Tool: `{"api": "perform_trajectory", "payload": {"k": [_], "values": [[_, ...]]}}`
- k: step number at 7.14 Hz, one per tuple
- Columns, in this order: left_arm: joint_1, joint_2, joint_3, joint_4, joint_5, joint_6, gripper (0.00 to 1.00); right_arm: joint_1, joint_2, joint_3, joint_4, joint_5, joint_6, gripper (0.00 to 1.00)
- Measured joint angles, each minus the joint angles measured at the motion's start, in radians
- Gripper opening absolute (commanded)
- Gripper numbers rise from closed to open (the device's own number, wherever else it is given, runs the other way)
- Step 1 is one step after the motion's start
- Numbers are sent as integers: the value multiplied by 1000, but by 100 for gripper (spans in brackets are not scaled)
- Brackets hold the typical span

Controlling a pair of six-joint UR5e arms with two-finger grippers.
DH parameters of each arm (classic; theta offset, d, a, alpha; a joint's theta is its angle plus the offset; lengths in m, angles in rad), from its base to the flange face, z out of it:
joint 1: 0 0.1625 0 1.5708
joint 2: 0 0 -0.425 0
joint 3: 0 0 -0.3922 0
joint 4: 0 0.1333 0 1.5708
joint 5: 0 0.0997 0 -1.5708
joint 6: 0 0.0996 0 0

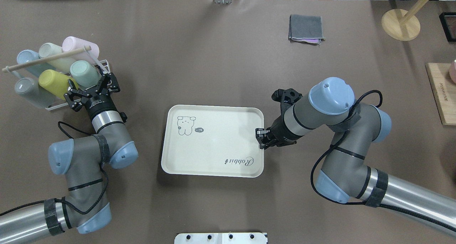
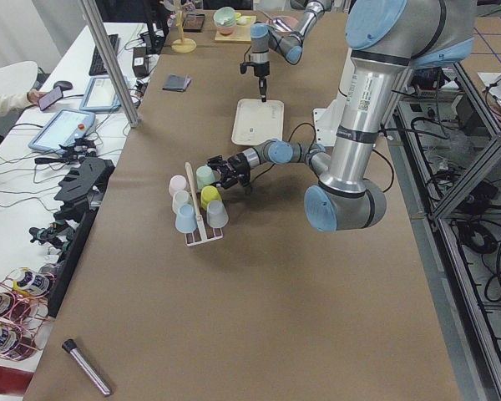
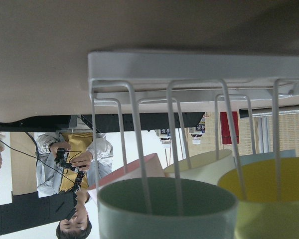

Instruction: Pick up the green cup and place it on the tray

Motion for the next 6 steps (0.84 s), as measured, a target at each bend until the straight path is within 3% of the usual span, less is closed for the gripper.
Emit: {"api": "perform_trajectory", "payload": {"k": [3, 4, 5, 6], "values": [[-1, -12, 33, -33, 0, 1, 96, -14, 84, -86, 2, -15, 1, 0], [-2, -12, 35, -34, 1, 2, 85, -15, 94, -94, 2, -21, -1, 67], [-4, -12, 36, -34, 7, 5, 78, -12, 96, -97, 2, -23, -3, 97], [-10, -12, 34, -35, 15, 12, 69, 0, 92, -95, 2, -20, -3, 99]]}}
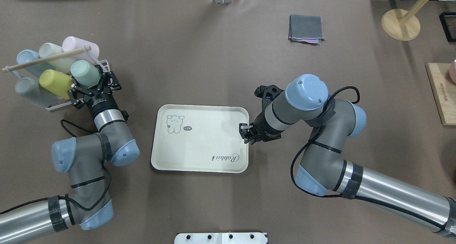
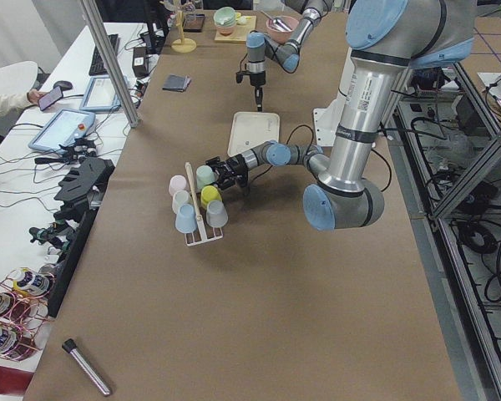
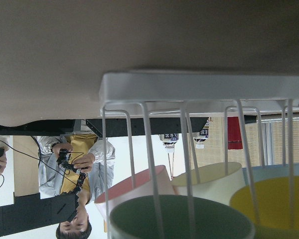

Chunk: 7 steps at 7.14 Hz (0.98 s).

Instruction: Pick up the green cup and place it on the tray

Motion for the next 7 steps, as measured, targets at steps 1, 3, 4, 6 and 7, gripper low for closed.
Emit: {"api": "perform_trajectory", "payload": {"k": [1, 3, 4, 6, 7], "values": [[-7, 1, -3, -1, 4, 6, 45, 17, -4, 5, -1, 7, 2, 99], [-16, 3, -13, -1, 5, 9, 21, 88, -15, 15, -9, 57, -34, 99], [-23, 6, -27, -2, 5, 9, 18, 150, -39, 24, -11, 100, -104, 99], [-34, 16, -74, -9, 7, 26, 16, 284, -129, 58, -13, 174, -344, 99], [-41, 31, -108, -19, 7, 40, 15, 345, -180, 67, -14, 200, -484, 99]]}}
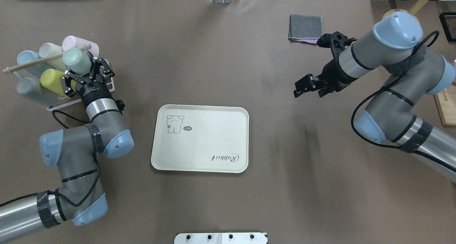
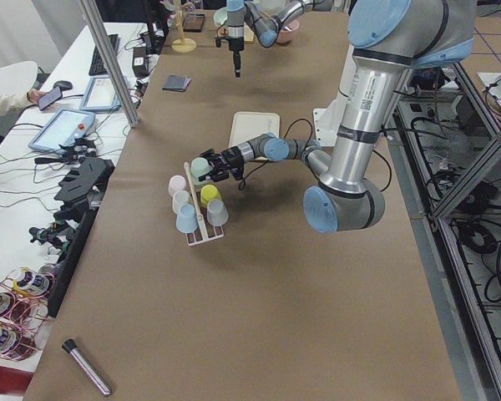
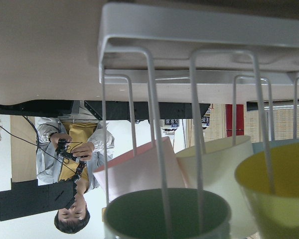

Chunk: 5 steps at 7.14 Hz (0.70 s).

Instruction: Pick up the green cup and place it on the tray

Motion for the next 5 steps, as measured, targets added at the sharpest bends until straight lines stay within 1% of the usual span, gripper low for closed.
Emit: {"api": "perform_trajectory", "payload": {"k": [2, 4, 5], "values": [[-4, 46, -88, -16, 0, 44, 12, 89, -132, 37, -15, 20, -215, 99], [2, 80, -168, -117, -7, 129, 12, 180, -280, 104, -59, 15, -379, 99], [6, 97, -215, -190, -10, 179, 12, 242, -331, 134, -110, -5, -471, 99]]}}
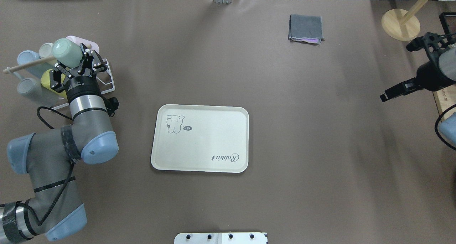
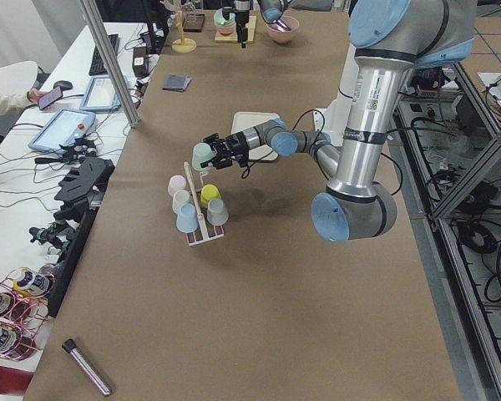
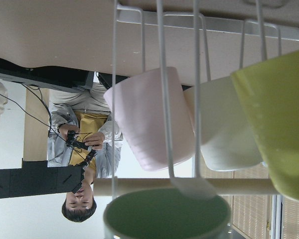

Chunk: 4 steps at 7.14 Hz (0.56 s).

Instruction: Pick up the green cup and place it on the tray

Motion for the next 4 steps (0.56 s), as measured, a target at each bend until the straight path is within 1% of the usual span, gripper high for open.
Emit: {"api": "perform_trajectory", "payload": {"k": [1, 2, 3, 4], "values": [[3, 24, -42, -90, -1, 29, 13, 67, -30, 36, -94, -30, -62, 99], [7, 53, -72, -239, -7, 42, 13, 137, -35, 66, -237, -45, -99, 99], [17, 77, -77, -426, -28, 47, 13, 190, -27, 79, -370, -47, -137, 99], [29, 93, -63, -620, -68, 44, 13, 234, -21, 73, -473, -47, -179, 99]]}}
